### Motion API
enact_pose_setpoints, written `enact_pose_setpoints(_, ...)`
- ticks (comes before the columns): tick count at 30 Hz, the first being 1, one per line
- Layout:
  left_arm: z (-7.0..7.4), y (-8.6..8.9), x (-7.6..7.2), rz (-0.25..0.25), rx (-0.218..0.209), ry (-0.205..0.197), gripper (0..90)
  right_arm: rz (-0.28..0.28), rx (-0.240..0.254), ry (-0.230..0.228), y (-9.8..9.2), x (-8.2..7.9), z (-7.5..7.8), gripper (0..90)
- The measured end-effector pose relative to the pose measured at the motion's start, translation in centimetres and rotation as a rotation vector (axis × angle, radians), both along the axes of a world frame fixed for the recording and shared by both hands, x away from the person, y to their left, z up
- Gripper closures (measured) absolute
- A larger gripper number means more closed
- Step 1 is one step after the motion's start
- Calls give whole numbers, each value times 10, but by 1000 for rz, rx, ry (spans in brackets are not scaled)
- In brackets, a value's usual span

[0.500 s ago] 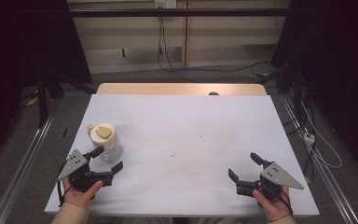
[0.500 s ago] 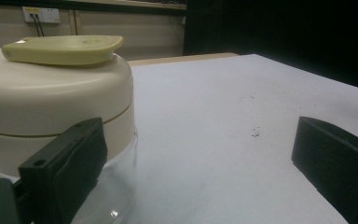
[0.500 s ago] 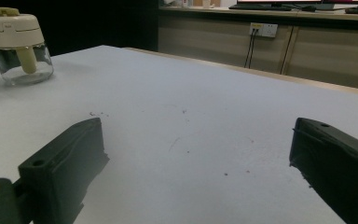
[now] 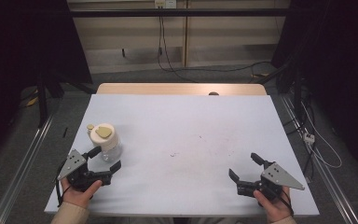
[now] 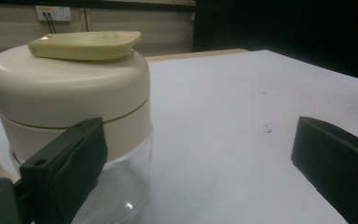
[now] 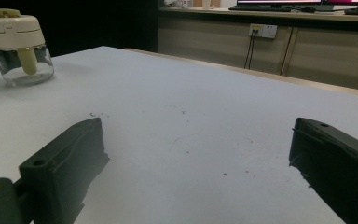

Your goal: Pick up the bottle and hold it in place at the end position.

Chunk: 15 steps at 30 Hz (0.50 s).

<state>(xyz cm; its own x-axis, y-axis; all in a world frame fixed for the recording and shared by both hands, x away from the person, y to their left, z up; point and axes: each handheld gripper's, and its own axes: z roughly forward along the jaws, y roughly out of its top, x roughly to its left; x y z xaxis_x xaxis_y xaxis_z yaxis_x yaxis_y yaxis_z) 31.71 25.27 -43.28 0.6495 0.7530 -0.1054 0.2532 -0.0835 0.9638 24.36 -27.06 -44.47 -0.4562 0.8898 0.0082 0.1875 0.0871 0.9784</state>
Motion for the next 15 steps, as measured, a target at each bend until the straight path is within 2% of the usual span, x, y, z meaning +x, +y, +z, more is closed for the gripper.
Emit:
enact_pose_setpoints(8,0,7,0,48,14,13,33,5,0,1,0,-1,0,34)
enact_pose_setpoints(13,1,10,2,85,41,2,34,3,3,1,-1,-2,0,34)
enact_pose_setpoints(15,0,11,2,95,36,2,34,2,1,-1,-1,-3,0,34)
